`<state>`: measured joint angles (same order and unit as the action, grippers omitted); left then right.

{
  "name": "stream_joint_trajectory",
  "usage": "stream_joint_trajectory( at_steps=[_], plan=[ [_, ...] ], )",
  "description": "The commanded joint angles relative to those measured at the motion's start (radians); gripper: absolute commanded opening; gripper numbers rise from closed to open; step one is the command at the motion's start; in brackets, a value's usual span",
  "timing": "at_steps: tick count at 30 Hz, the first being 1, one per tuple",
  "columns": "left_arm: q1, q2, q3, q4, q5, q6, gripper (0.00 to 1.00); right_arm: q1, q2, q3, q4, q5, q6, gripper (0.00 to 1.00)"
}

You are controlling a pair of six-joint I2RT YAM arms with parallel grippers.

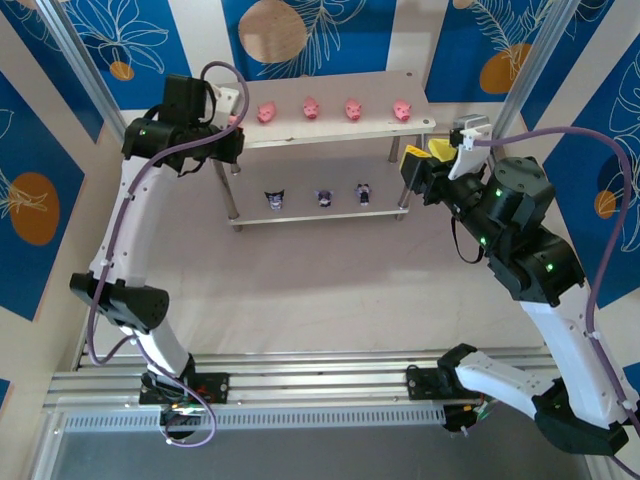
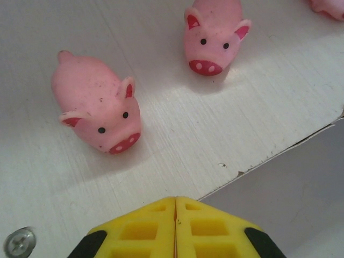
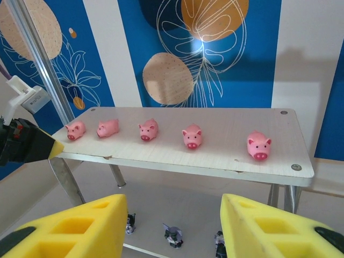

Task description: Place and organize the plastic toys onto the shelf

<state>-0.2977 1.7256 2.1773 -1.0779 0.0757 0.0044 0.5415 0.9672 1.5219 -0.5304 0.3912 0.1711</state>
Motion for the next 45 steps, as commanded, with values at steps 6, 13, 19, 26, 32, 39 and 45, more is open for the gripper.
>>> stream_joint_trajectory(
  at_steps=[6,13,19,26,32,39,45],
  plan=[
    [0.009,0.054,0.068,0.012,-0.042,0.026,0.1,-0.014,-0.016,-0.019,0.027,-0.014,0.013,0.5],
    [0.027,0.094,0.086,0.014,-0.045,0.027,0.1,-0.02,-0.019,-0.018,0.025,-0.015,0.011,0.5],
    [0.041,0.099,0.095,0.029,-0.054,0.023,0.1,-0.025,-0.016,-0.022,0.024,-0.018,0.01,0.5],
    [0.068,0.119,0.126,0.029,-0.05,0.029,0.1,-0.032,-0.011,-0.029,0.032,-0.028,0.014,0.5],
    [0.072,0.141,0.145,0.026,-0.044,0.029,0.1,-0.035,-0.003,-0.028,0.033,-0.037,0.018,0.5],
    [0.077,0.152,0.147,0.051,-0.034,0.018,0.11,-0.037,-0.004,-0.031,0.032,-0.037,0.018,0.5],
    [0.078,0.16,0.145,0.074,-0.036,0.007,0.11,-0.038,-0.001,-0.035,0.029,-0.039,0.019,0.5]
  ],
)
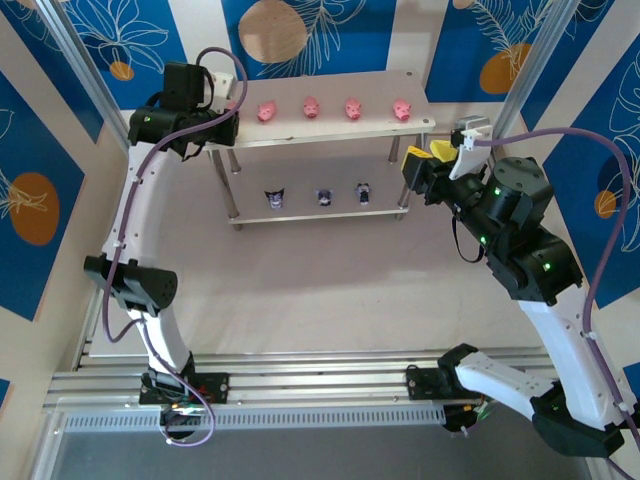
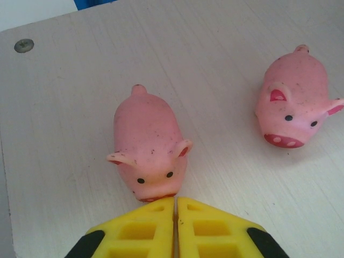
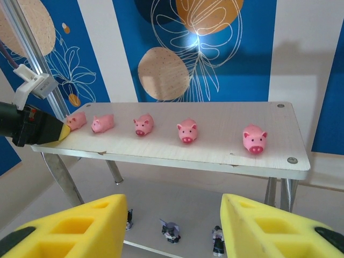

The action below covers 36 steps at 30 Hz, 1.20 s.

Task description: Place and organize the plastic toys onto the shelf

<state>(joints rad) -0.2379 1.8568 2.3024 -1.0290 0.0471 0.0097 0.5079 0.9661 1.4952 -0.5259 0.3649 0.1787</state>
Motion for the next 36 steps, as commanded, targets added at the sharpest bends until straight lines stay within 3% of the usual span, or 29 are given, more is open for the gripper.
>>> stream_joint_trajectory(
  at_steps=[1,10,21,27,36],
  plan=[
    [0.018,0.03,0.021,0.03,-0.006,-0.001,0.11,-0.006,0.001,-0.008,0.025,-0.012,0.011,0.5],
    [0.018,0.01,0.023,0.029,0.024,-0.019,0.12,-0.007,-0.001,-0.005,0.02,-0.011,0.008,0.5],
    [0.018,-0.16,-0.041,0.114,0.105,-0.078,0.25,-0.009,0.003,-0.006,0.032,-0.027,0.019,0.5],
    [0.017,-0.196,-0.036,0.188,0.137,-0.118,0.22,-0.009,0.011,0.005,0.031,-0.032,0.025,0.5],
    [-0.031,-0.097,0.004,0.133,0.131,-0.093,0.15,-0.01,0.02,0.022,0.022,-0.035,0.027,0.5]
  ],
)
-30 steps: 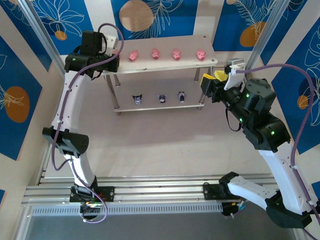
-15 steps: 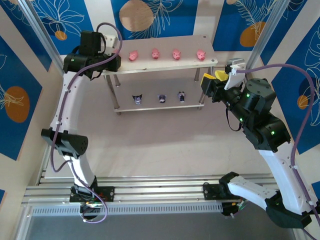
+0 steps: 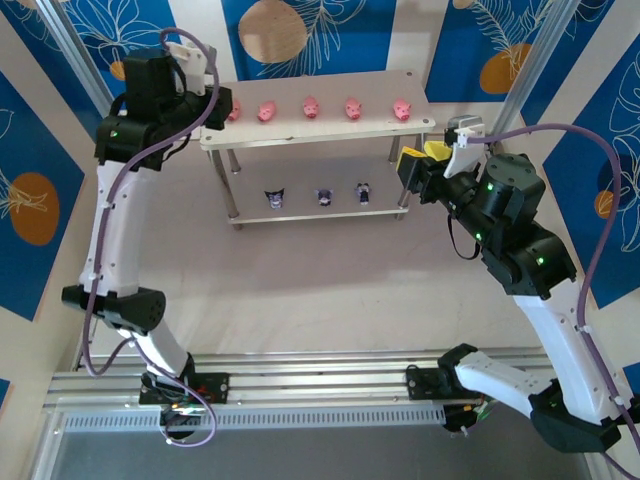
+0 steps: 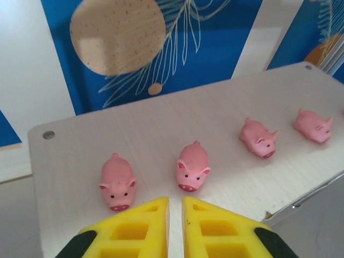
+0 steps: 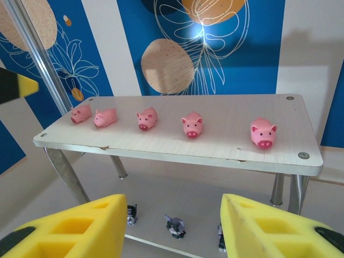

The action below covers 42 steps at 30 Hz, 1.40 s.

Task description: Place and organize the plastic toys onto the shelf

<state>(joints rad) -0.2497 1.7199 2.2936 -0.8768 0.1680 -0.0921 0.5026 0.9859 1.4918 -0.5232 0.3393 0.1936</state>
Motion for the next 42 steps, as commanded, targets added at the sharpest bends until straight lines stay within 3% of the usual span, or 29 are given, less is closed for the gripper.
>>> stream_joint_trajectory(
  at_steps=[1,11,42],
  plan=[
    [-0.029,0.049,0.016,-0.019,0.003,0.013,0.15,-0.005,-0.001,0.028,0.018,-0.008,0.011,0.5],
    [-0.086,0.178,0.136,-0.086,-0.074,0.052,0.14,-0.004,-0.009,0.023,0.007,0.006,0.0,0.5],
    [-0.123,0.253,0.189,-0.134,-0.196,0.097,0.15,-0.036,-0.024,-0.007,0.013,-0.011,0.003,0.5]
  ],
)
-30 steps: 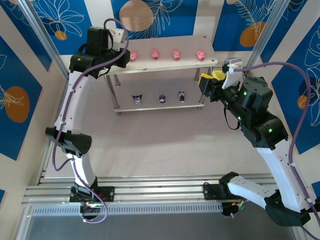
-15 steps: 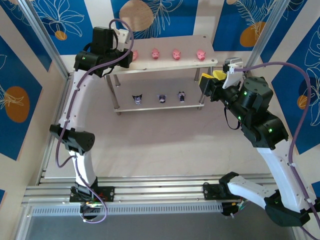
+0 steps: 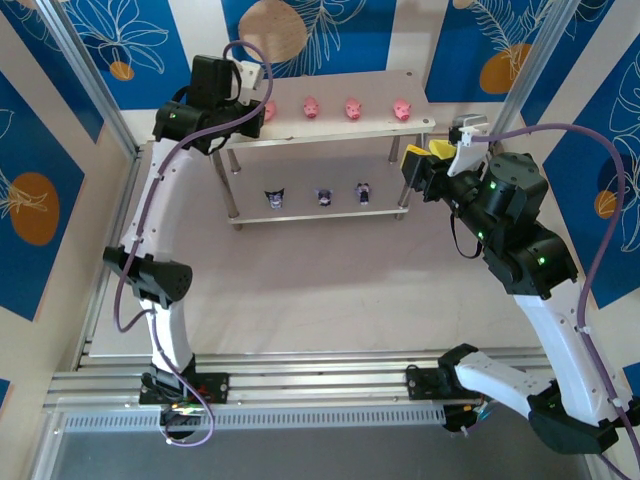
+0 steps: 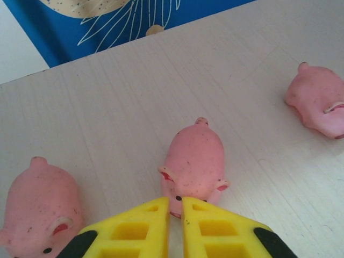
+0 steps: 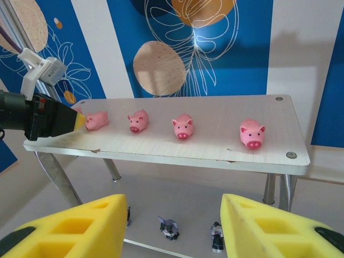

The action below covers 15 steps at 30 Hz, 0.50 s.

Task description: Place and organize the plastic toys onto the shelf

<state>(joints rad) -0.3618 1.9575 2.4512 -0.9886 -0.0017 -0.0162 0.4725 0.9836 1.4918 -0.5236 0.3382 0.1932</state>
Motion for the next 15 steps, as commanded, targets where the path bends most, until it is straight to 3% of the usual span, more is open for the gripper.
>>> stream_joint_trajectory(
  at_steps=[1,15],
  plan=[
    [-0.011,0.016,0.031,-0.022,-0.024,0.021,0.15,-0.006,-0.021,-0.007,0.013,-0.011,0.003,0.5],
    [-0.019,0.021,0.031,-0.005,0.011,0.006,0.15,-0.013,-0.031,-0.012,0.014,-0.012,0.004,0.5]
  ],
)
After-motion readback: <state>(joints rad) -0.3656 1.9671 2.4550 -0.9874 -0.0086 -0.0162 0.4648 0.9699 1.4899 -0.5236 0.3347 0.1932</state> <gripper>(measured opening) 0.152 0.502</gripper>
